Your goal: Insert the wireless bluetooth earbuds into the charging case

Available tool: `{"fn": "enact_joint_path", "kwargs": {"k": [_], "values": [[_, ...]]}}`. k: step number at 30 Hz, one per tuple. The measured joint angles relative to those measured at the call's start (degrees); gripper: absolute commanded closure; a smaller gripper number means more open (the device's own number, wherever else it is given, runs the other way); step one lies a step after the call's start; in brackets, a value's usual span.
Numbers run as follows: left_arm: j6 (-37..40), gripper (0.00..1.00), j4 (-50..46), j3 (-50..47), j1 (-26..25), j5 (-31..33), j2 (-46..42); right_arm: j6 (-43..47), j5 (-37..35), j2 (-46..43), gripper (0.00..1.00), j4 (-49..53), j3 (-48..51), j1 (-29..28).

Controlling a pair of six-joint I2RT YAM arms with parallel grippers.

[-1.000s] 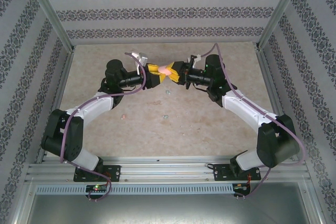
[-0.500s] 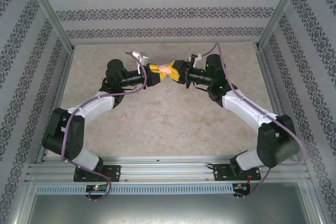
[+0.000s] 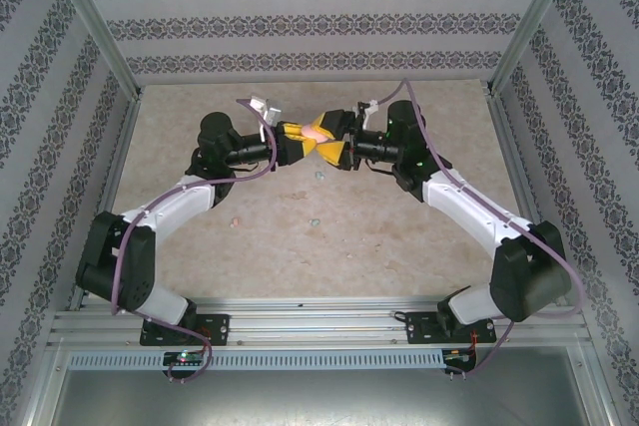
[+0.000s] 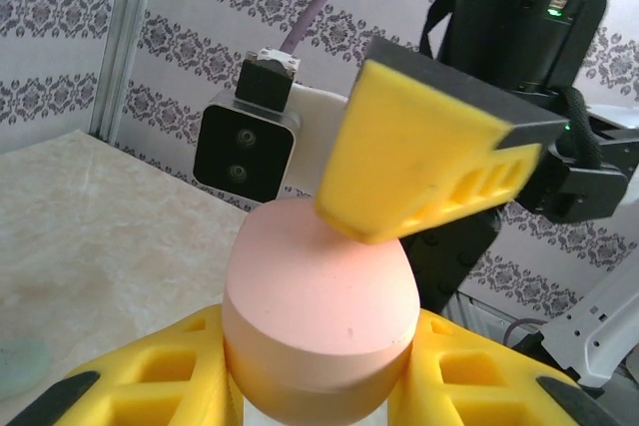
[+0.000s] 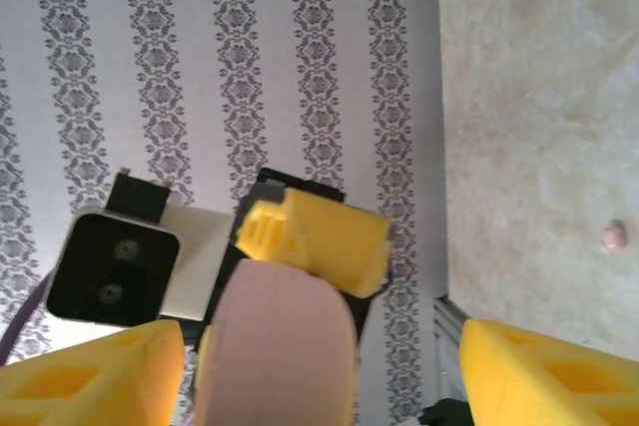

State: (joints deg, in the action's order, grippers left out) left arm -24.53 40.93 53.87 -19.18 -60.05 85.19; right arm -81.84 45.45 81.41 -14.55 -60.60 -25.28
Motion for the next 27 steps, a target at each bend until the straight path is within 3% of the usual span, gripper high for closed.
{"fn": "enact_joint_path", "kwargs": {"k": [8,12,16,21,27], "values": [[4.57,0.87,-9.11,0.00,0.04,-2.56,-7.08,24.44,-4.66,-8.94,0.20,17.25,-4.44,2.71],[5.75,0.87,-13.90,0.00,0.04,-4.22,-8.85,37.46,-6.05,-13.05,0.29,21.73,-4.46,2.43],[6.80,0.87,-18.05,0.00,0.04,-5.75,-10.27,49.75,-6.43,-15.15,0.28,24.50,-4.55,0.90],[7.23,0.87,-20.13,0.00,0.04,-7.91,-11.67,61.05,-4.48,-15.61,0.26,26.77,-5.31,-0.55],[7.21,0.87,-20.50,0.00,0.04,-9.86,-12.81,67.78,-0.66,-13.92,0.24,28.59,-8.87,-2.54]]}}
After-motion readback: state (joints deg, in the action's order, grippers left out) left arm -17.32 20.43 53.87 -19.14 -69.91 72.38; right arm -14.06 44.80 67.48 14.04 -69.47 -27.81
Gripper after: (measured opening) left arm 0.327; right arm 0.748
